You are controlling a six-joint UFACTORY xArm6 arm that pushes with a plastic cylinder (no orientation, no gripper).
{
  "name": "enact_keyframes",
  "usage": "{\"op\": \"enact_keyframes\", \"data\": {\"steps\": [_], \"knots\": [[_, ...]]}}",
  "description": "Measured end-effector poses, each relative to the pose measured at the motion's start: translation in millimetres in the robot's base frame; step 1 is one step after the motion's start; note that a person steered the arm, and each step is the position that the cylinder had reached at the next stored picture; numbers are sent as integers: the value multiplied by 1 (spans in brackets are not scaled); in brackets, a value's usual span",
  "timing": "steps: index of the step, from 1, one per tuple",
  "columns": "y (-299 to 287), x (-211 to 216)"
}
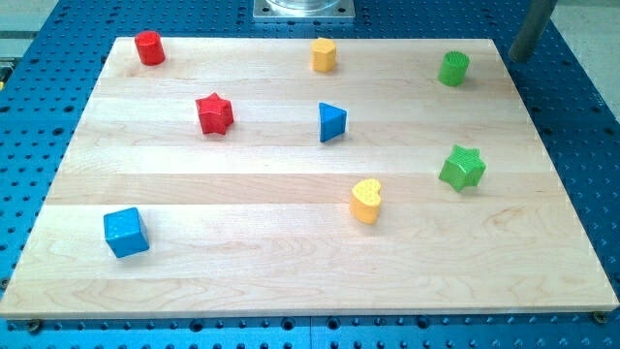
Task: Place the yellow heart bottom of the blue triangle
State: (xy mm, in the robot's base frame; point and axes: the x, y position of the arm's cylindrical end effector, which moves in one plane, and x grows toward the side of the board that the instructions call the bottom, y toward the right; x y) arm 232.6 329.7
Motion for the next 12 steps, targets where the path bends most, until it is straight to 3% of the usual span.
{"op": "enact_keyframes", "data": {"steps": [2,4,5,6,7,8,10,11,12], "knots": [[7,5],[-55,60],[-40,151],[-36,279],[-159,368],[-253,329],[-267,230],[-229,233],[-240,220]]}}
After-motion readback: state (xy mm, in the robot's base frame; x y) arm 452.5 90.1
